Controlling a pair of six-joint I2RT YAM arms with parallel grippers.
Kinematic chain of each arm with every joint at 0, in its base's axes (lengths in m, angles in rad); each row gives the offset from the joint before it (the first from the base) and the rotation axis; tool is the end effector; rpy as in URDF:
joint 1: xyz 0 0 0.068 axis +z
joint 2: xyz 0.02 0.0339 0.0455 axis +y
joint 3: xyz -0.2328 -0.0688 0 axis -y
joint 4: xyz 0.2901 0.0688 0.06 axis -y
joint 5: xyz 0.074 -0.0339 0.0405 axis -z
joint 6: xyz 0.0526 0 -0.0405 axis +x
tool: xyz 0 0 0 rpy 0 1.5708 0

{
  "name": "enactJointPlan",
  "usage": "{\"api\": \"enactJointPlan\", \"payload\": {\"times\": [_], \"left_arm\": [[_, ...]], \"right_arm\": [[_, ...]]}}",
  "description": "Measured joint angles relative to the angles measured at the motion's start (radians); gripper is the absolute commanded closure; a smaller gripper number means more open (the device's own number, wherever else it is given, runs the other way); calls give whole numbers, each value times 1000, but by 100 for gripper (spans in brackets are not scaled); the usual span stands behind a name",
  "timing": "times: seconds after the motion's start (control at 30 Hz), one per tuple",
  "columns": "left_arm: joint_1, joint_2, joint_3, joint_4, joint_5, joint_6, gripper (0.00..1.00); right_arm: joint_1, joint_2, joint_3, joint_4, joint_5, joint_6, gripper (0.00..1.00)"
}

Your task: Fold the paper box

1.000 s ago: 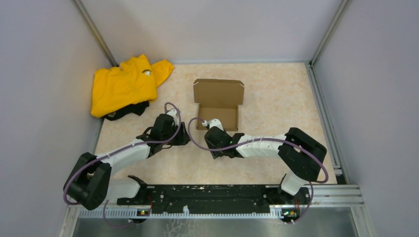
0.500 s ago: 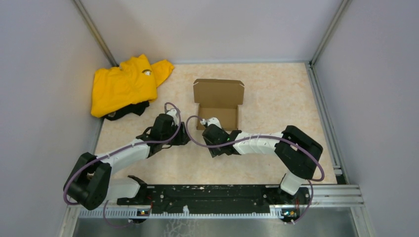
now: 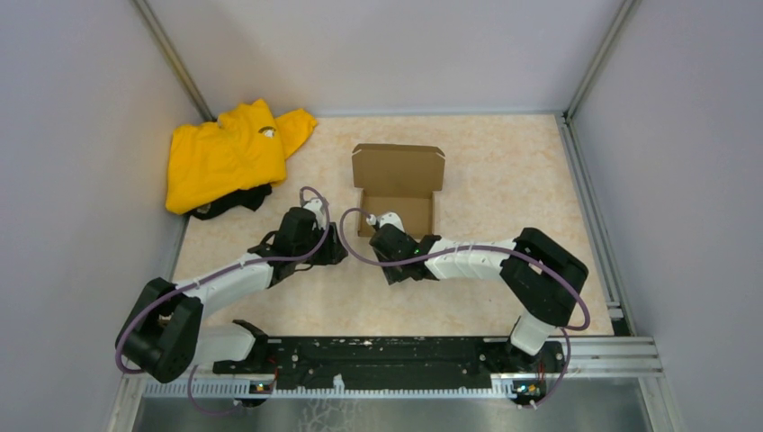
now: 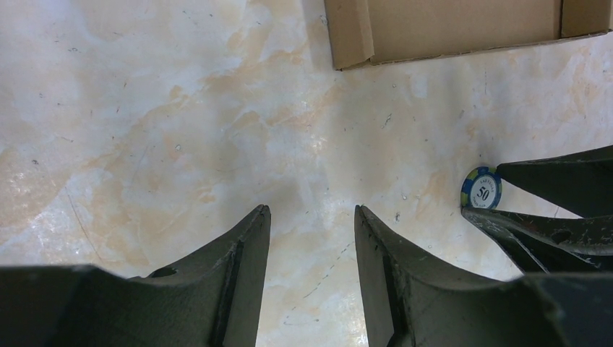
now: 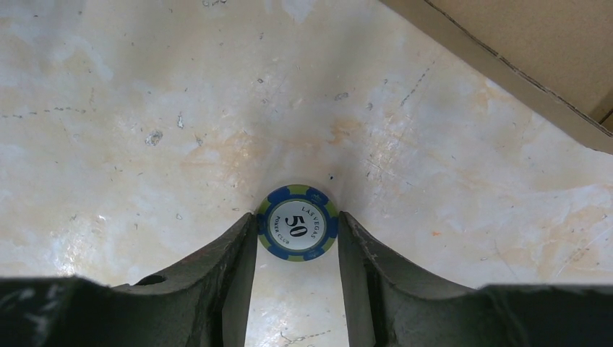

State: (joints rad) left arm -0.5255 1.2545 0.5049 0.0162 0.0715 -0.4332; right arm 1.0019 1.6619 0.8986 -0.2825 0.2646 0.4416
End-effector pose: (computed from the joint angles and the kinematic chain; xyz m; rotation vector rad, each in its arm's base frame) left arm 0.2531 -0.1511 0.0964 0.1470 2.3659 -0.5617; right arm 0.2027 0.2915 0.0802 -0.6224 2.4956 0.1995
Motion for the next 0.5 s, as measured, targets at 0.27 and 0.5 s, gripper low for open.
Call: {"api": "enactJointPlan", "payload": {"times": [0.27,0.5], "left_arm": [[0,0,-6,6,1,0,47],[0,0,-7,6,4,0,47]], "right_arm": [[-3,-3,0,-4,-3,1,60],[-4,-5,6,-24,-6,5,60]]}}
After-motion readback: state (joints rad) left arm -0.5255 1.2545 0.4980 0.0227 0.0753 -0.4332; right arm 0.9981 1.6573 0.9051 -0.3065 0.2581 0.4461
